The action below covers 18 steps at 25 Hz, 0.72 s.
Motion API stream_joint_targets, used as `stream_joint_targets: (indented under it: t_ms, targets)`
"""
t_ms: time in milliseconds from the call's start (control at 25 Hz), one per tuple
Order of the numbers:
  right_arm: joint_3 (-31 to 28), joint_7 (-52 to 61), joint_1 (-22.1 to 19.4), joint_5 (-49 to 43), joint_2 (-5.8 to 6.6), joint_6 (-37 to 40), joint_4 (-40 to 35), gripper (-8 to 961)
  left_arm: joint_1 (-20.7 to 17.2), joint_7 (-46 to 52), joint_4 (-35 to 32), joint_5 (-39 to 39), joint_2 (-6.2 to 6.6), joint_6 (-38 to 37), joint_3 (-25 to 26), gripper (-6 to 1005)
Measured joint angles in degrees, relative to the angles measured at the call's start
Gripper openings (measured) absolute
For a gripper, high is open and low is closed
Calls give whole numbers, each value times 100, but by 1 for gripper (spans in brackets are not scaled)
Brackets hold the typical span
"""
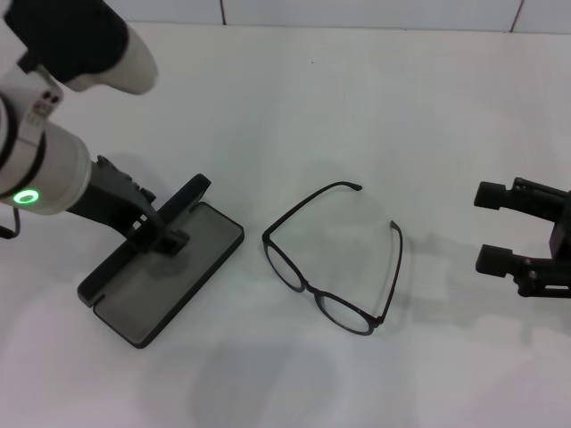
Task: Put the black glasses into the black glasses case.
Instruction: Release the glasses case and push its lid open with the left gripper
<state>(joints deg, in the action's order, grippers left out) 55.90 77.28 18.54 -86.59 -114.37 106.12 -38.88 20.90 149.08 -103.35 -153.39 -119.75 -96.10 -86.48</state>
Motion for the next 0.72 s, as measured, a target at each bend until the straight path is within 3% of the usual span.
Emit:
stream_joint_targets:
  t_ms: [480, 720]
  targets:
    - [-9, -45, -21, -6, 11, -46, 38, 884, 457, 160, 1021, -571, -5, 211, -64, 666]
    - [-15, -47, -7, 19, 8, -66, 39, 884, 551, 405, 1139, -709, -4, 152, -75, 631]
